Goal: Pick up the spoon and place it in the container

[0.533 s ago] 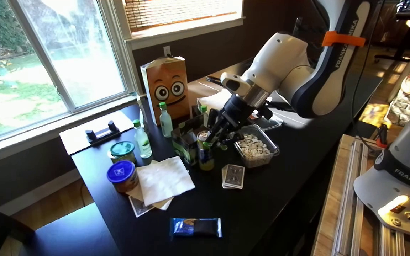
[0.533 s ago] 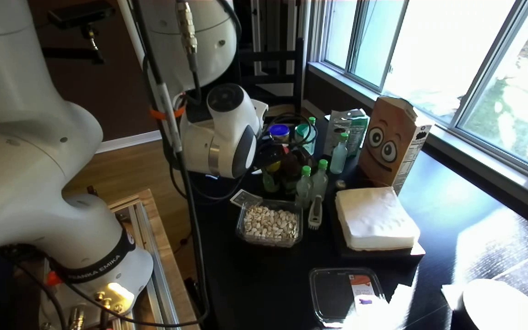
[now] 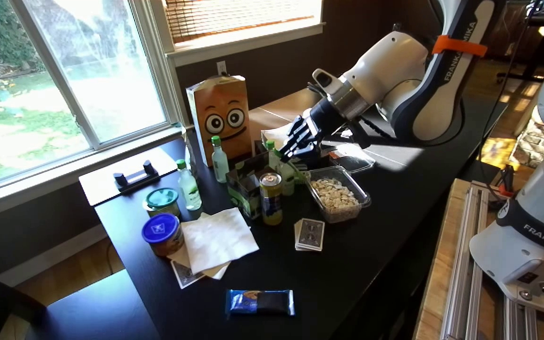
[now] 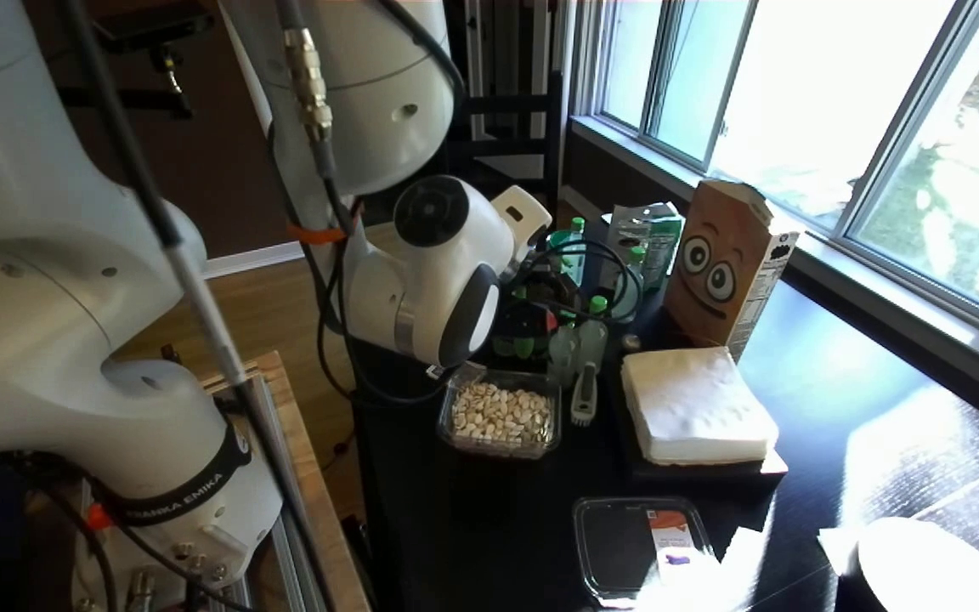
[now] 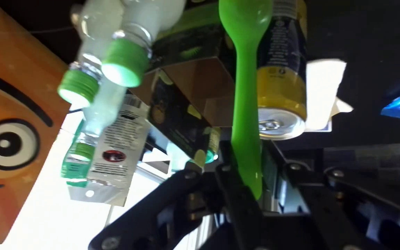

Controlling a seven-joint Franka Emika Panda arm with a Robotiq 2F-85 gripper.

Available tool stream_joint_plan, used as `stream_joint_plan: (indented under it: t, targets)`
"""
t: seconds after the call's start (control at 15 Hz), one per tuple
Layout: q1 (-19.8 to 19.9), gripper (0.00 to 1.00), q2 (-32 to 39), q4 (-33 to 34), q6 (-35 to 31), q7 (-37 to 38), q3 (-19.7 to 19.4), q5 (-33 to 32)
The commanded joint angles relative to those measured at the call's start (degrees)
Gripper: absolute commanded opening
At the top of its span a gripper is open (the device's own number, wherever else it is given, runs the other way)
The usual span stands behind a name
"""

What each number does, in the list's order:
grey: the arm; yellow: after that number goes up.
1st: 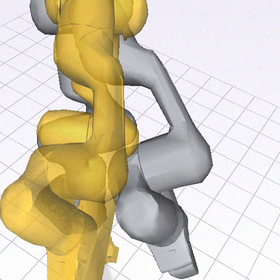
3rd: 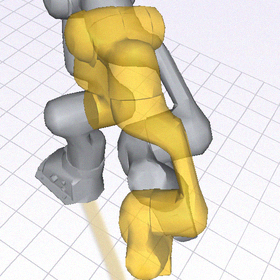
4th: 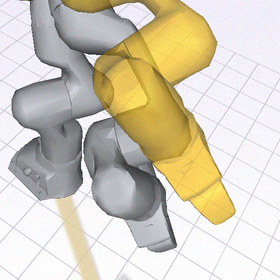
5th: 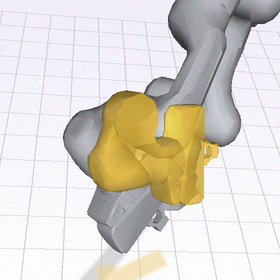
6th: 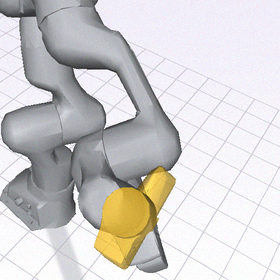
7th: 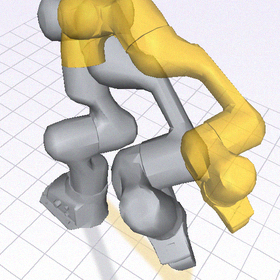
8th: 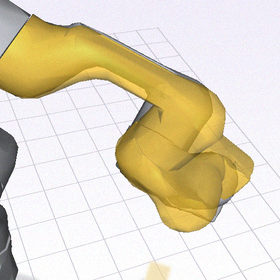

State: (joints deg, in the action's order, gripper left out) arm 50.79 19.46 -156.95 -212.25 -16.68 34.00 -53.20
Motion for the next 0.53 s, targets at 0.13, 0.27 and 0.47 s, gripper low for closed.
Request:
stream_joint_plan:
  t: [0.13, 0.27, 0.47]
  targets:
    - [6.17, 0.06, 0.25, 0.18, -2.82, 8.05, -0.24, 1.66]
    - [-1.93, 0.06, -1.82, 0.37, -5.71, 12.33, -9.63, 4.14]
    - [-9.03, 0.06, -1.05, 0.25, -7.72, 13.96, -18.27, 8.96]
